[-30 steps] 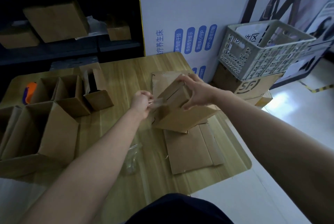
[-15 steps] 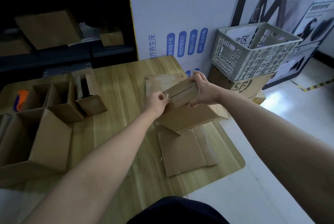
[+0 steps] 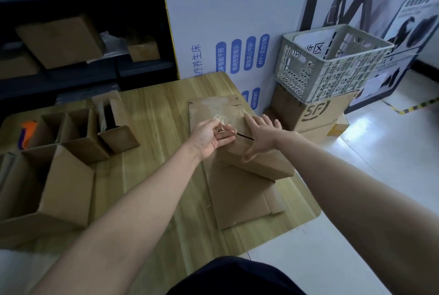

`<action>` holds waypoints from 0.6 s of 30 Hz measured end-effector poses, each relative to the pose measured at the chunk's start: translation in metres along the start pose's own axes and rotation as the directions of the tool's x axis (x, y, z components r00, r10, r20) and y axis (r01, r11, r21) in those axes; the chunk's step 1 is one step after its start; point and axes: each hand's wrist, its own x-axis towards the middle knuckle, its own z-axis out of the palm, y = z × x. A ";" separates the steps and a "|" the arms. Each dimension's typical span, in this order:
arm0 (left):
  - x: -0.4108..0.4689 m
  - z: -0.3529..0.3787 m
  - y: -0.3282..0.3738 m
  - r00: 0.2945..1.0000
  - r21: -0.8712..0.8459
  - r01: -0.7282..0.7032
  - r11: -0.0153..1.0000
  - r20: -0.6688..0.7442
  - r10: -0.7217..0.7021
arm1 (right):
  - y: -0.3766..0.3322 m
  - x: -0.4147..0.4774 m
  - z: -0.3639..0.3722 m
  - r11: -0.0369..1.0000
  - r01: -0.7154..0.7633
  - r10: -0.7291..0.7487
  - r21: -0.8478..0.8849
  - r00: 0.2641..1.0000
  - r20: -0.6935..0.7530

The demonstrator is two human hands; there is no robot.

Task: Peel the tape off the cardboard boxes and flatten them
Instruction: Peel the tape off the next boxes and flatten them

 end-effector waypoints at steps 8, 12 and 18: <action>-0.001 -0.026 0.000 0.983 0.033 0.031 0.999 -0.181 -0.024 | -0.031 0.002 0.012 0.981 0.132 -0.143 -0.141 0.987 -0.071; 0.003 -0.038 0.002 0.949 0.007 0.030 1.000 -0.315 -0.026 | -0.044 0.004 0.013 0.955 0.217 -0.247 -0.200 0.959 -0.139; 0.010 -0.074 0.016 0.755 0.487 0.035 0.872 -0.585 0.296 | -0.039 0.009 -0.005 0.955 0.245 -0.267 -0.169 0.957 -0.116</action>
